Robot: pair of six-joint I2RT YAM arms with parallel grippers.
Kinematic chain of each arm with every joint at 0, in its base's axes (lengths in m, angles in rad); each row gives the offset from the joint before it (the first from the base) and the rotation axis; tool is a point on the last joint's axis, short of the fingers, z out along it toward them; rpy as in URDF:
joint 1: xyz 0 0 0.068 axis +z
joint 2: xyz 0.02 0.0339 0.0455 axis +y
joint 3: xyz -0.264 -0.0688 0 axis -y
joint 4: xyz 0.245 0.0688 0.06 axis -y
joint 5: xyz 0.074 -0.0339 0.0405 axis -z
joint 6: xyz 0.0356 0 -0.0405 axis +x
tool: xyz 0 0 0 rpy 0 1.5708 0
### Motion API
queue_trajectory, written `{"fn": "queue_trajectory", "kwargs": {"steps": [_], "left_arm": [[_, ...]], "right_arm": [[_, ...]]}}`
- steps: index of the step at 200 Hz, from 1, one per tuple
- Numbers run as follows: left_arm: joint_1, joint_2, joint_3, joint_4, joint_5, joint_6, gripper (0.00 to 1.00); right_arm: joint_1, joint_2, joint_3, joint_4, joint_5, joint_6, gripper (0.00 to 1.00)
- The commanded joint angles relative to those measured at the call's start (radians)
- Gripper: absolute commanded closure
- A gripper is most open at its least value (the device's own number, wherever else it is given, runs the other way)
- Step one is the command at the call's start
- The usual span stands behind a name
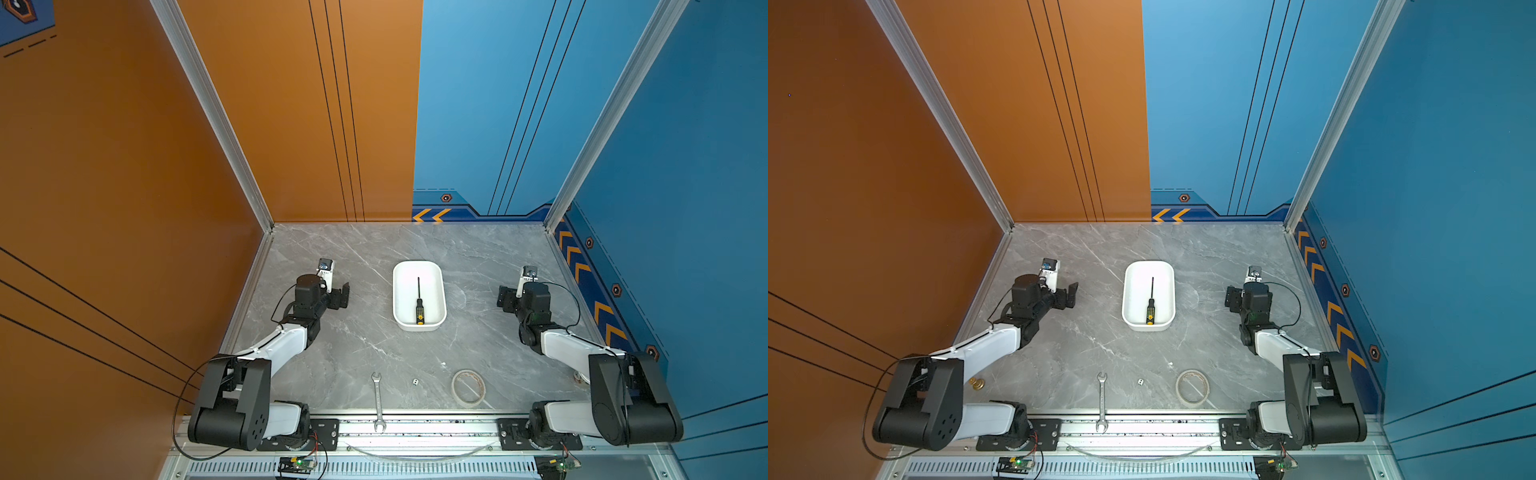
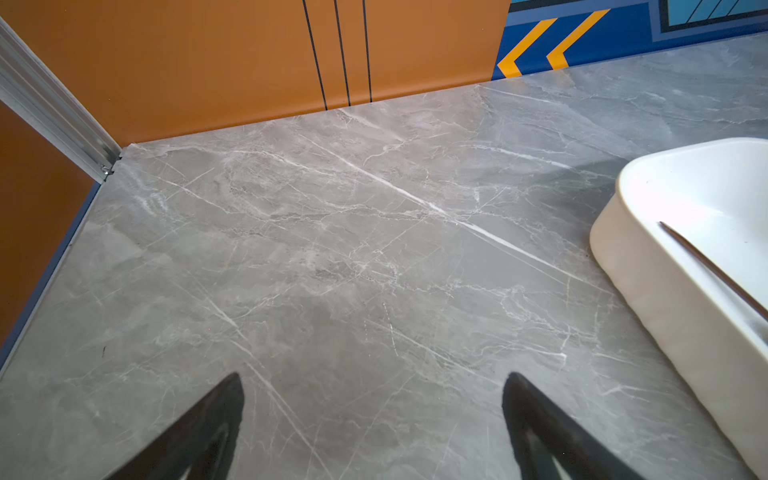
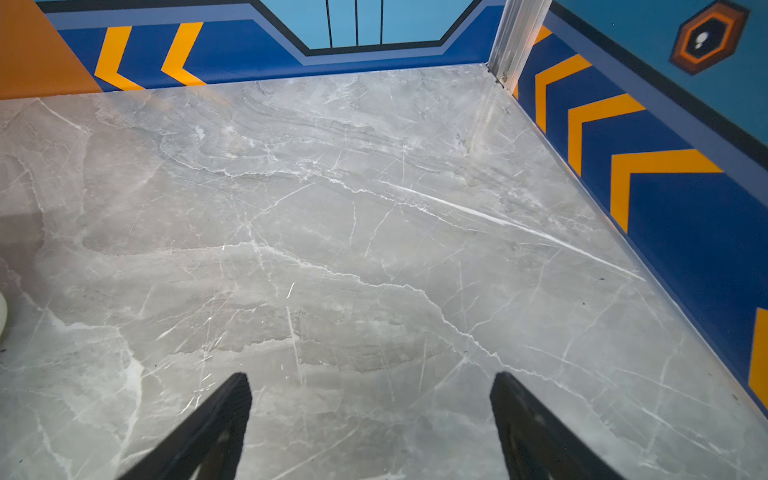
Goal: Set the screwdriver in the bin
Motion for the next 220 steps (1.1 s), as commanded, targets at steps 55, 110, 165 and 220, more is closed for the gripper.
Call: {"fn": "queue_trajectory", "kwargs": {"steps": [55,110,165,220], "left_arm": [[0.026,0.014,-0.086,0.194,-0.048,0.031,0.02],[0.036,0.115,-0.154,0.384,-0.085,0.012,0.02],[0.065,0.197,-0.182,0.511,-0.052,-0.012,0.02],[0.072,0.219,-0.181,0.534,-0.074,-0.026,0.02]], "right_arm": [[-0.021,0.052,0.001,0.135,-0.049,-0.009,0.1],[-0.031,0.052,-0.01,0.158,-0.076,-0.017,0.1],[-0.029,0.143,-0.207,0.633,-0.075,-0.04,0.08],[-0.008,0.18,-0.169,0.589,-0.054,-0.063,0.07]]}}
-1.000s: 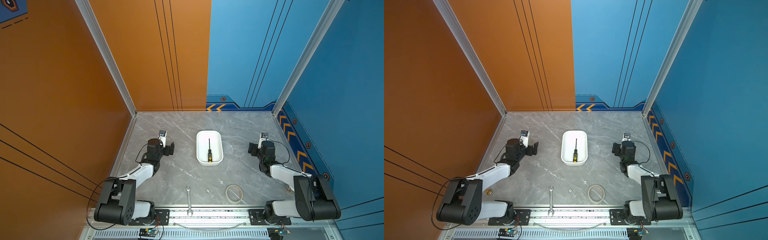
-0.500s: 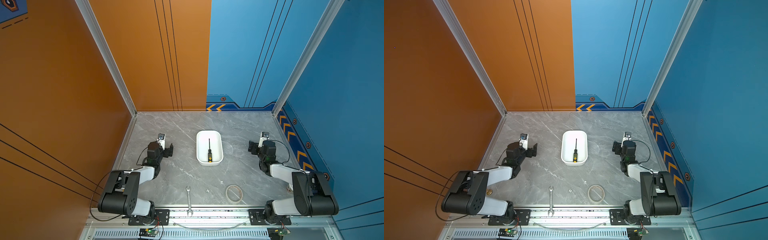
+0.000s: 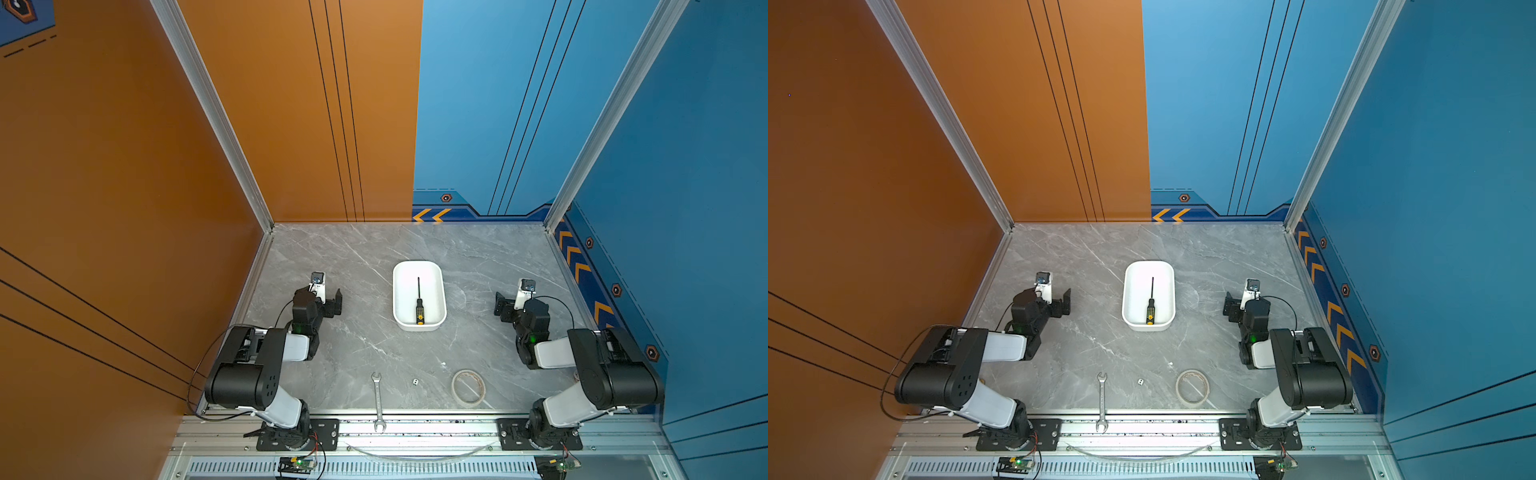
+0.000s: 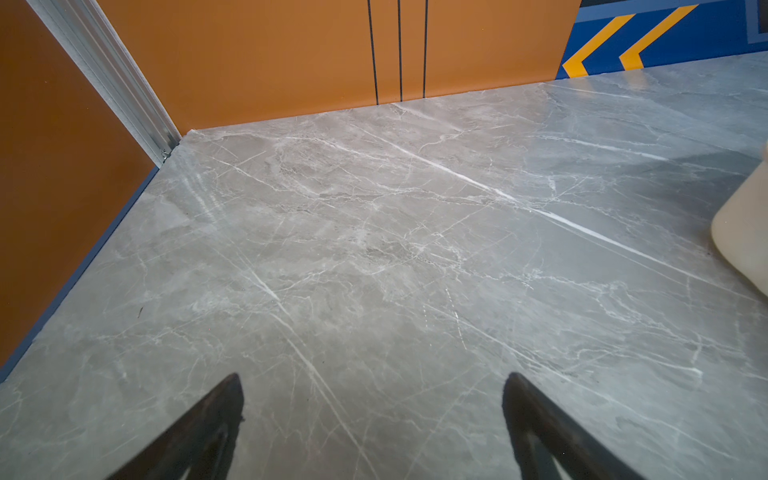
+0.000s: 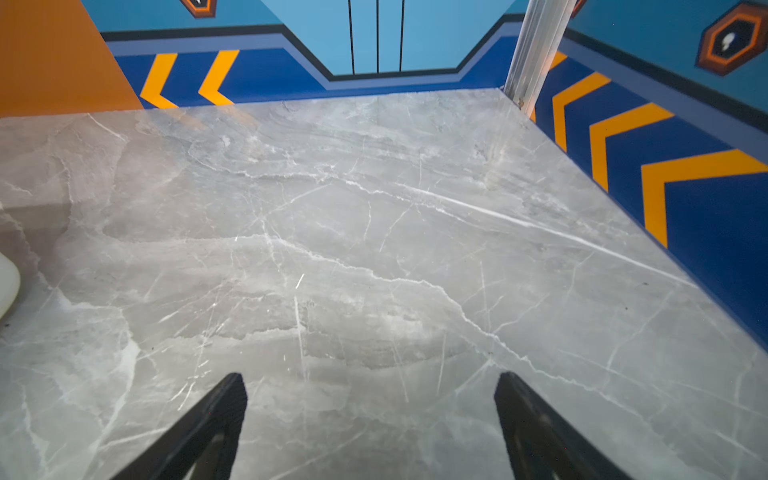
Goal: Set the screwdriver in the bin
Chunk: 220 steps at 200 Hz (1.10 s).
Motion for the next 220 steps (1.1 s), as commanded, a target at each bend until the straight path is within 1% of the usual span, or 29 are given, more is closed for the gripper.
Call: {"fn": "queue_trajectory", "kwargs": {"steps": [1,21,33,63,70,76,220], "left_arm": [[0.011,0.012,-0.004,0.041,-0.027,-0.023,0.02],[0.014,0.015,0.007,0.022,-0.054,-0.038,0.02],[0.019,0.015,0.017,0.002,-0.074,-0.052,0.02],[0.023,0.015,0.02,-0.004,-0.089,-0.063,0.02],[0.023,0.015,0.021,-0.004,-0.091,-0.063,0.02],[0.023,0.015,0.021,-0.004,-0.089,-0.063,0.02],[0.022,0.013,0.018,-0.002,-0.092,-0.064,0.02]], "right_arm": [[0.008,-0.001,0.029,0.041,0.007,-0.02,0.07],[0.004,-0.002,0.077,-0.054,0.027,-0.006,0.07],[-0.004,-0.002,0.103,-0.108,0.007,-0.003,0.06],[-0.013,-0.002,0.105,-0.105,-0.006,0.004,0.05],[-0.014,-0.002,0.104,-0.104,-0.007,0.004,0.03],[-0.014,-0.002,0.104,-0.105,-0.005,0.004,0.0],[-0.013,-0.002,0.104,-0.104,-0.005,0.004,0.0]]}}
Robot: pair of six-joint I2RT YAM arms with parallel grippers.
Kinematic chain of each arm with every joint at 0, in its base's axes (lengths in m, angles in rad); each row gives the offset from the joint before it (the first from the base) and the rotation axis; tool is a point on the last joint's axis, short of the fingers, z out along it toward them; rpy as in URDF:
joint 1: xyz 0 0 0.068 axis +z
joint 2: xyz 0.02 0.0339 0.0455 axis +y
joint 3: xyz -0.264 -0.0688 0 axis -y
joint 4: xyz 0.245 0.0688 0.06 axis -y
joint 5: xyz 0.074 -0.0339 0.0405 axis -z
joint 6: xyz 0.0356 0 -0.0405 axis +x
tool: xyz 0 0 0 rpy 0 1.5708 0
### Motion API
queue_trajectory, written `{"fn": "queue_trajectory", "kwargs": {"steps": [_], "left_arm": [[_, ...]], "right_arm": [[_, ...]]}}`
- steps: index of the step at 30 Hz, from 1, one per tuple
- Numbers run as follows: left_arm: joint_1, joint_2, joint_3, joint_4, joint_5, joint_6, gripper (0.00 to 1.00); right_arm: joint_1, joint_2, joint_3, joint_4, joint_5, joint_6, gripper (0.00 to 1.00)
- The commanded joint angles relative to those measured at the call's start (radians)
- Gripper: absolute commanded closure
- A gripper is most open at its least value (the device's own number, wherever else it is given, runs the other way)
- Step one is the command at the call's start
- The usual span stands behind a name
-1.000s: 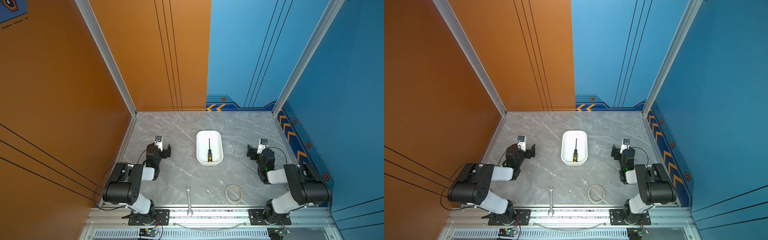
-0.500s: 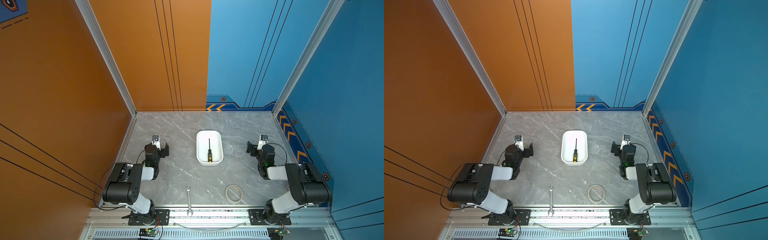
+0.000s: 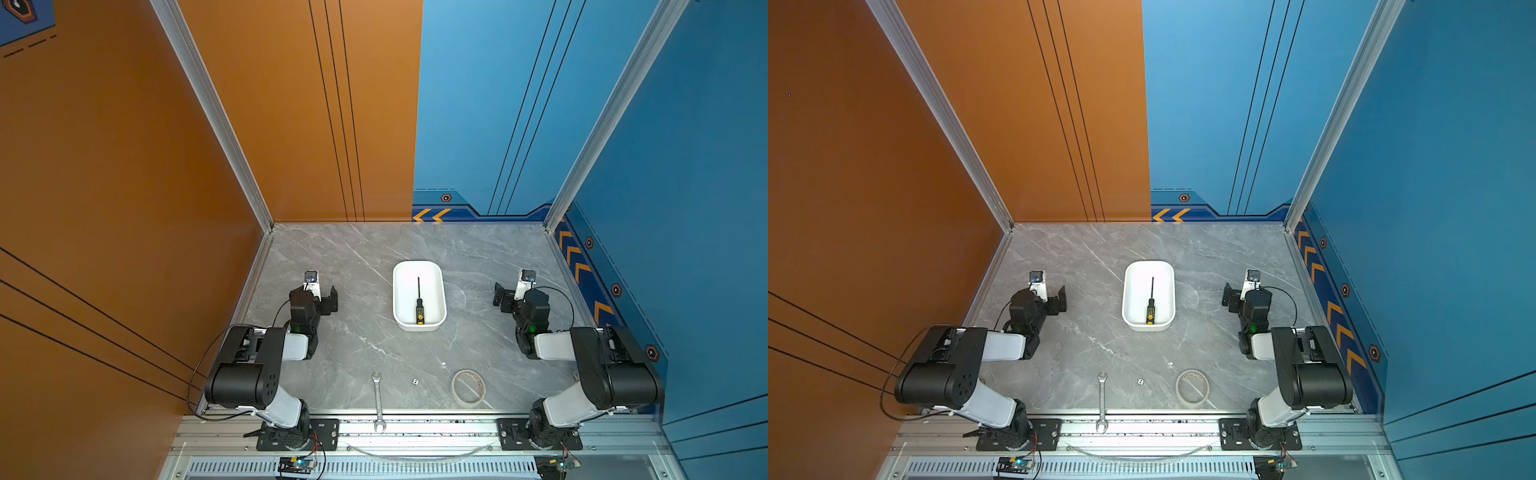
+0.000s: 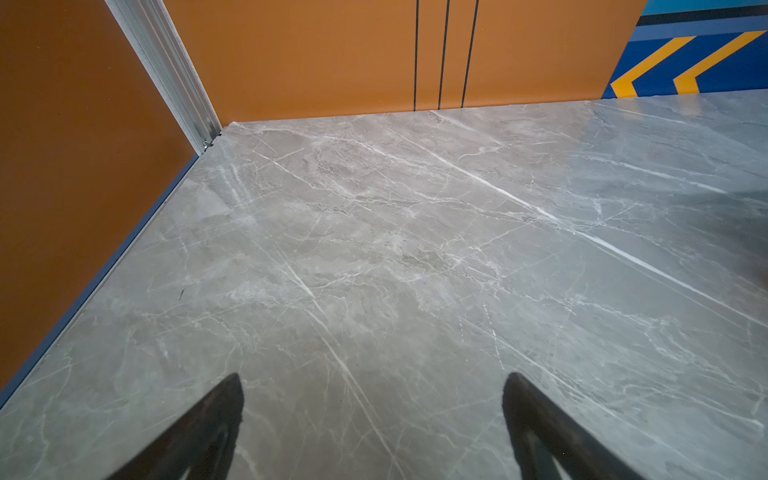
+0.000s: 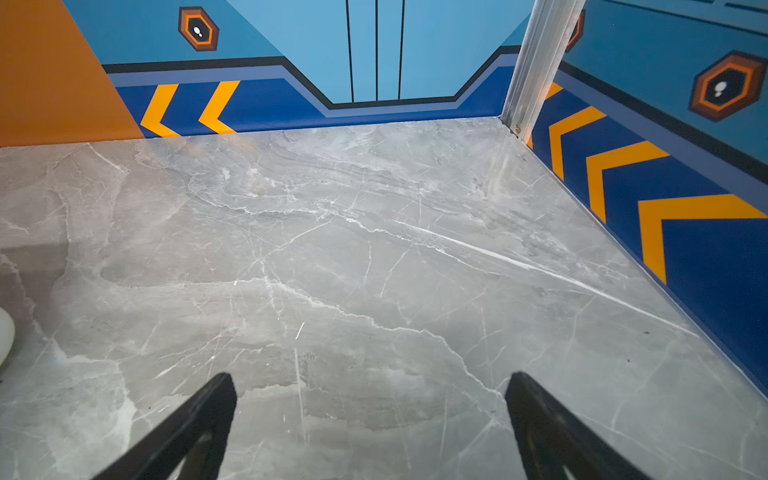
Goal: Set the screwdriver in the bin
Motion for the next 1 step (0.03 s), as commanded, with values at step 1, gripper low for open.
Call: {"fn": "queue_trajectory", "kwargs": {"steps": [1], "left_arm": [[0.003,0.012,0.012,-0.006,-0.025,-0.013,0.02]], "right_arm": [[-0.005,-0.002,0.01,-0.017,-0.008,0.007,0.0]]}}
